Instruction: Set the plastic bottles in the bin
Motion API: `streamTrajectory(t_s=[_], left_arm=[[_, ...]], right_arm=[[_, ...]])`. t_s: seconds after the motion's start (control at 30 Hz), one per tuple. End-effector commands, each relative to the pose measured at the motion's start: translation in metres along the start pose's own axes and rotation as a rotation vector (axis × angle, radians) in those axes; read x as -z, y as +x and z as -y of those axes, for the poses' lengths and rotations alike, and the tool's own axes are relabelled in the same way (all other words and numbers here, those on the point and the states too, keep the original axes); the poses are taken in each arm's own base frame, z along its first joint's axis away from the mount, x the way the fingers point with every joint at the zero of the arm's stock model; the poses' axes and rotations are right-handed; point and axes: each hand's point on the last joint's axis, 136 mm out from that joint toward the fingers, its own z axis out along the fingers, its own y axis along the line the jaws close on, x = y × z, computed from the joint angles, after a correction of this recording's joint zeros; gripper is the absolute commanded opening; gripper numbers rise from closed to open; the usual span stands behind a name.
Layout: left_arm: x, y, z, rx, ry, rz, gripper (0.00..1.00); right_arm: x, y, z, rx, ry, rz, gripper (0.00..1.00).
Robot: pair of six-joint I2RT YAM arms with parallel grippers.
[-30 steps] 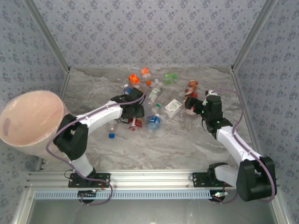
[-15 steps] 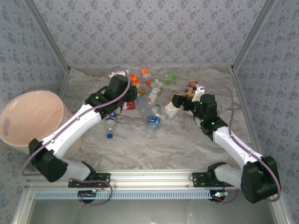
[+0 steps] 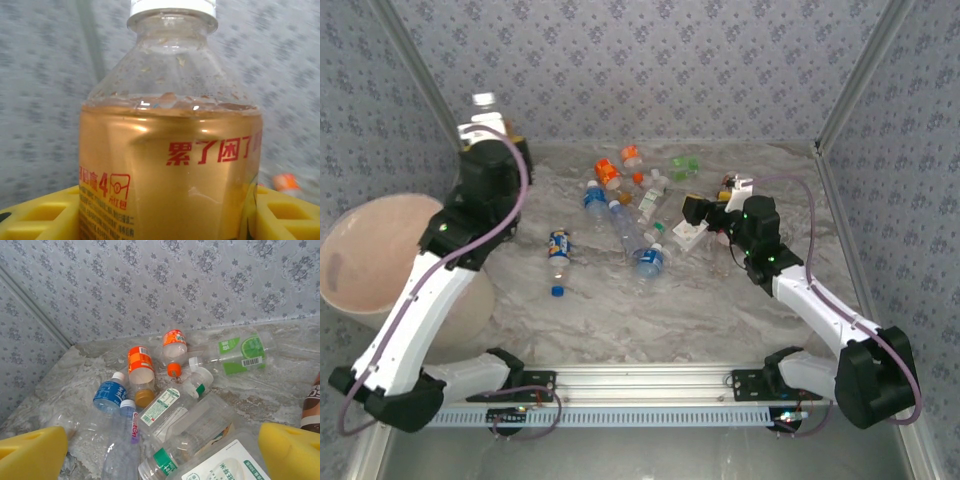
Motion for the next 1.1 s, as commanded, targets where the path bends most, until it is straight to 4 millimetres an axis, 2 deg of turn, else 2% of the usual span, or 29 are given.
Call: streamTrajectory(t_s=[0.0,0.17,0.23,0.33,0.57,0.63,0.73,0.83,1.07], left_arm=[[0.016,-0.018,-0.06,0.024,-0.166,0.039,0.55],[0.035,-0.019,-0.131,0.006,-0.453,0.048,0.55],[0.042,-0.017,-0.15,-0.001,-0.524,0.043,0.55],[0.046,-0.001,-0.175,0.006,-0.607,-0.001,0.55],[0.027,0.06,-0.216,0.185,-0.635,-0.157,0.55],[0.02,0.077,-0.222,0.256,-0.617,-0.204,0.55],[0.004,0.104,-0.212,0.375,-0.51,-0.288,0.55],[-0.006,0.126,-0.207,0.404,-0.493,-0.342,0.55],[-0.026,0.143,-0.193,0.469,-0.425,-0.386,0.55]], right_arm=[[0.003,-0.014,0.0,0.03,0.035,0.032,1.0],[0.0,-0.019,-0.001,0.037,0.042,0.038,1.0],[-0.001,-0.021,-0.001,0.047,0.043,0.034,1.0],[-0.004,-0.022,-0.001,0.054,0.048,0.029,1.0],[-0.012,-0.028,-0.009,0.072,0.025,0.017,1.0],[-0.012,-0.03,-0.012,0.087,0.023,0.014,1.0],[-0.012,-0.029,-0.013,0.094,0.027,0.013,1.0],[-0.012,-0.027,-0.012,0.095,0.032,0.009,1.0],[-0.015,-0.023,-0.013,0.102,0.037,-0.008,1.0]])
